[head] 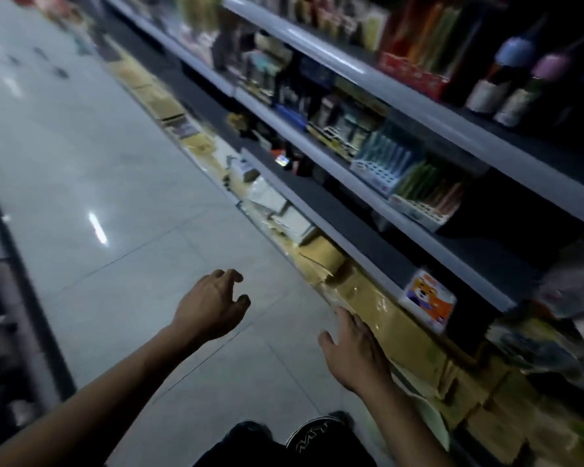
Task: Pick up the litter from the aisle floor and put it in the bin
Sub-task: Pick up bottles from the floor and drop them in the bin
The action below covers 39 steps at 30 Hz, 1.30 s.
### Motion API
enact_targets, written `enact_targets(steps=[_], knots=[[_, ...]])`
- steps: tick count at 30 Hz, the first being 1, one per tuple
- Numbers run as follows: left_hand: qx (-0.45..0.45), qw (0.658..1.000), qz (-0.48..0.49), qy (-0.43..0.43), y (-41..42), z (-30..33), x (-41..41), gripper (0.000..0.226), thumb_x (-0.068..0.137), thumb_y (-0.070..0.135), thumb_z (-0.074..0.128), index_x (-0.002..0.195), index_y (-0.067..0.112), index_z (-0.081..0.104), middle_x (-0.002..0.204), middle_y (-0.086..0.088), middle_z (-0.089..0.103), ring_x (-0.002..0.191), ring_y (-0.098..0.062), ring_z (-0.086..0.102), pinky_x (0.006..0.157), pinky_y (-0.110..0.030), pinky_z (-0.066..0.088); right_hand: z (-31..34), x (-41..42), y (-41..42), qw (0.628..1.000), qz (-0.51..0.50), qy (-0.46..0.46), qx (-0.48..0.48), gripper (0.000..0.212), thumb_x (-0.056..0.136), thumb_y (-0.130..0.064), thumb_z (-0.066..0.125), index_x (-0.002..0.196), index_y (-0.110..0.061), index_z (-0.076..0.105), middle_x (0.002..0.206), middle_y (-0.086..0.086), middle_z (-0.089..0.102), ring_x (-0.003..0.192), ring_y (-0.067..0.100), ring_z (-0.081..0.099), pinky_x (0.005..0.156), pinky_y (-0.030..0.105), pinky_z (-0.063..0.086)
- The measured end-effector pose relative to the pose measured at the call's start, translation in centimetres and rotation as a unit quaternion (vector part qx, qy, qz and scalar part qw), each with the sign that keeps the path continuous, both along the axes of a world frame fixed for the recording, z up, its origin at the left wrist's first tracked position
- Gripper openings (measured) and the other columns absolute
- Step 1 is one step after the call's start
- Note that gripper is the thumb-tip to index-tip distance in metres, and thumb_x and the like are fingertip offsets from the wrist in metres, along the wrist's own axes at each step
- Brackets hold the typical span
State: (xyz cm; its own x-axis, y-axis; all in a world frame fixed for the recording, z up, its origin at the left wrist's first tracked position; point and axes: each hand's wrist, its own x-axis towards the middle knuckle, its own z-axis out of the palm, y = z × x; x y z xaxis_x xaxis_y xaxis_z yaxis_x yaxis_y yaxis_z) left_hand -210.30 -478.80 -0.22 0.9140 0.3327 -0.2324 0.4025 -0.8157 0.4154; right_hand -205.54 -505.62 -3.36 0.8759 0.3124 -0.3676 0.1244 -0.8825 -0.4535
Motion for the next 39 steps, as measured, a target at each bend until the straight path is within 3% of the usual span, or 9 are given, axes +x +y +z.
enact_targets(steps=[6, 14, 30, 33, 39], knots=[[0.006, 0.991, 0.135, 0.006, 4.8, 0.5, -5.8, 0.046, 0.090, 0.045, 0.054, 0.132, 0.026, 0.053, 0.118, 0.006, 0.059, 0.107, -0.017, 0.054, 0.084, -0.037, 0.050, 0.2, 0.3, 7.0, 0.993, 0.119, 0.003, 0.006, 0.066, 0.094, -0.055, 0.040, 0.152, -0.026, 0.029, 0.155, -0.002, 0.037, 0.137, 0.020, 0.037, 0.107, 0.037, 0.037], [0.002, 0.962, 0.271, 0.025, 5.4, 1.0, -9.3, 0.046, 0.090, 0.044, 0.052, 0.133, 0.026, 0.053, 0.121, 0.007, 0.058, 0.112, -0.016, 0.054, 0.087, -0.038, 0.050, 0.7, 2.6, 11.5, 0.966, 0.257, -0.005, 0.004, 0.061, 0.097, -0.054, 0.042, 0.150, -0.026, 0.033, 0.150, -0.003, 0.041, 0.135, 0.019, 0.039, 0.105, 0.038, 0.040], [0.020, 0.939, 0.341, 0.037, 2.5, -0.3, -5.9, 0.048, 0.089, 0.047, 0.053, 0.133, 0.028, 0.054, 0.122, 0.007, 0.062, 0.108, -0.015, 0.057, 0.079, -0.034, 0.046, -0.6, 9.6, 11.6, 0.944, 0.331, -0.006, 0.016, 0.060, 0.097, -0.055, 0.043, 0.149, -0.026, 0.034, 0.148, -0.004, 0.044, 0.133, 0.017, 0.041, 0.103, 0.036, 0.042], [0.015, 0.932, 0.360, 0.036, 1.9, -0.6, -5.7, 0.047, 0.090, 0.046, 0.053, 0.133, 0.027, 0.055, 0.122, 0.006, 0.063, 0.110, -0.016, 0.057, 0.083, -0.035, 0.048, -0.6, 11.0, 12.7, 0.934, 0.358, -0.009, 0.023, 0.061, 0.096, -0.055, 0.043, 0.149, -0.026, 0.034, 0.148, -0.003, 0.044, 0.132, 0.018, 0.042, 0.102, 0.038, 0.044], [0.022, 0.913, 0.407, 0.034, 1.7, -0.6, -6.6, 0.045, 0.091, 0.046, 0.052, 0.132, 0.029, 0.055, 0.123, 0.007, 0.062, 0.112, -0.016, 0.056, 0.078, -0.032, 0.038, -0.1, 13.2, 17.6, 0.908, 0.417, -0.019, 0.038, 0.061, 0.097, -0.054, 0.045, 0.149, -0.024, 0.036, 0.148, -0.001, 0.045, 0.133, 0.019, 0.042, 0.104, 0.039, 0.042]])
